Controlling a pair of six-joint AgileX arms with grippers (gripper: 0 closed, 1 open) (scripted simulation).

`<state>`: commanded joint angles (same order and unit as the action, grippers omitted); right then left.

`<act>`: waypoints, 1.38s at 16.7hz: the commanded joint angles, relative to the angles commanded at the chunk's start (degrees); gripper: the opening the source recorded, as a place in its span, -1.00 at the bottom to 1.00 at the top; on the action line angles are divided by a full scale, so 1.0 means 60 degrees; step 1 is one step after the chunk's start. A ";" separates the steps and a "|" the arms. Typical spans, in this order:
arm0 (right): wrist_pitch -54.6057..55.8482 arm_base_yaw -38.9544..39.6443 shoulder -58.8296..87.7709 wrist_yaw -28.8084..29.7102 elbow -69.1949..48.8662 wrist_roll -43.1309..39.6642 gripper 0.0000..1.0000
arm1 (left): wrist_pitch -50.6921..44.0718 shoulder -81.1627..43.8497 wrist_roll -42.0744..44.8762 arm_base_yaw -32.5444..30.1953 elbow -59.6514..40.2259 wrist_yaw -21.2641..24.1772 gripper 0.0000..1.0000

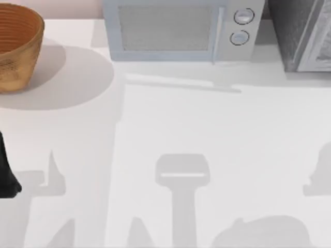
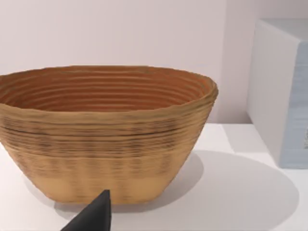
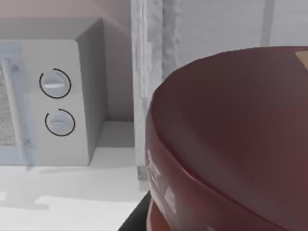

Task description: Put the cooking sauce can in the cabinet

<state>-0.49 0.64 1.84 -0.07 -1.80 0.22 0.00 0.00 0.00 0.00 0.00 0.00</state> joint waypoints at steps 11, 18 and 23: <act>-0.2227 0.0801 0.5763 0.0856 -0.7667 0.0282 -1.00 | 0.0000 0.0000 0.0000 0.0000 0.0000 0.0000 1.00; -0.3926 0.1332 1.0167 0.1601 -1.4041 0.0218 -1.00 | 0.0000 0.0000 0.0000 0.0000 0.0000 0.0000 1.00; -0.4685 0.1650 1.2161 0.1864 -1.6913 0.0141 -1.00 | 0.0000 0.0000 0.0000 0.0000 0.0000 0.0000 1.00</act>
<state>-28.60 10.53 74.81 11.11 -103.28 1.06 0.00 0.00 0.00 0.00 0.00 0.00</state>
